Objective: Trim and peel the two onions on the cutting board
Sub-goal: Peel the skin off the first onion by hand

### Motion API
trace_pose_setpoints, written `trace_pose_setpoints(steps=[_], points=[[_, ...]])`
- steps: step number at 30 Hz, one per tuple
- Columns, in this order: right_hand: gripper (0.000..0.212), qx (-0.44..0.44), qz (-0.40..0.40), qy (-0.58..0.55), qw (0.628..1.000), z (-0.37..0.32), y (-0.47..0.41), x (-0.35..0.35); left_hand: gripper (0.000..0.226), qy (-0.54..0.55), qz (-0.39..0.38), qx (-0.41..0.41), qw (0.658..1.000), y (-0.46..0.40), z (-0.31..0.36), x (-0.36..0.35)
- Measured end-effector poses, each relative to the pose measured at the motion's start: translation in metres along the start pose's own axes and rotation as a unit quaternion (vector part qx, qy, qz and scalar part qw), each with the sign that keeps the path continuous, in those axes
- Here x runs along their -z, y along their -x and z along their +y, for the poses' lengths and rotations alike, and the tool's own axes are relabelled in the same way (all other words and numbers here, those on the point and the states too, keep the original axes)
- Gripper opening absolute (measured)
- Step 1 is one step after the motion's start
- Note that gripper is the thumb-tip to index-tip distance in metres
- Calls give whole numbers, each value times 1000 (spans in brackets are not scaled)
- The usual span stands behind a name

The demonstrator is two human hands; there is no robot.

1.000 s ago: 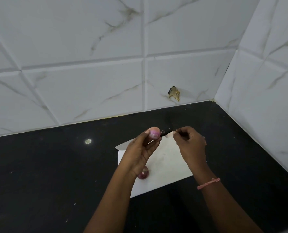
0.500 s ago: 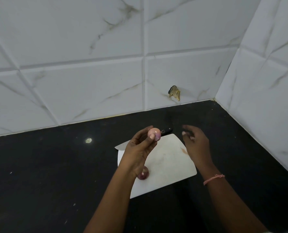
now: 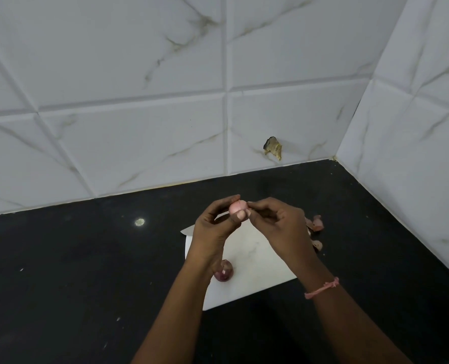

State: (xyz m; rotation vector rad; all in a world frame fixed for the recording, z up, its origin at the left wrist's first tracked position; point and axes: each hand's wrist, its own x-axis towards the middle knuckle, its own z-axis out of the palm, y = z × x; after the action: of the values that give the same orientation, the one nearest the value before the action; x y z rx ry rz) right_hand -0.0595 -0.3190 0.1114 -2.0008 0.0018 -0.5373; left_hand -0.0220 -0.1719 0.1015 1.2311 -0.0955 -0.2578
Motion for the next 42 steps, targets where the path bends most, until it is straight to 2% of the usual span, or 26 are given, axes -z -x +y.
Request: trace_pose_setpoints(steps=[7, 12, 15, 19, 24, 27, 33, 37, 39, 42], points=[[13, -1, 14, 12, 1000, -1, -1, 0, 47, 4, -4, -4, 1000, 2, 1, 0], [12, 4, 54, 4, 999, -1, 2, -5, 44, 41, 3, 11, 999, 2, 2, 0], [9, -34, 73, -34, 996, -1, 3, -10, 44, 60, 4, 10, 998, 2, 5, -1], [10, -114, 90, -150, 978, 1, 2, -15, 39, 107, 5, 21, 994, 2, 11, -1], [11, -135, 108, -189, 967, 4, -2, -9, 23, 148, 22, 60, 987, 2, 10, 0], [10, -174, 145, -207, 952, 11, -7, 2, 26, 180, 24, 95, 979, 1, 11, 1], [4, -260, 205, -119, 936, 47, -10, 22, 34, 221, 50, 147, 963, -1, 10, -1], [19, -310, 194, -45, 930, 68, -9, 26, 30, 221, 42, 149, 963, -1, 8, -1], [25, -301, 166, -21, 939, 65, -9, 23, 28, 191, 32, 132, 972, -3, 5, 0], [18, -208, 115, -62, 969, 38, -6, 15, 34, 133, 19, 95, 986, -5, 2, 3]])
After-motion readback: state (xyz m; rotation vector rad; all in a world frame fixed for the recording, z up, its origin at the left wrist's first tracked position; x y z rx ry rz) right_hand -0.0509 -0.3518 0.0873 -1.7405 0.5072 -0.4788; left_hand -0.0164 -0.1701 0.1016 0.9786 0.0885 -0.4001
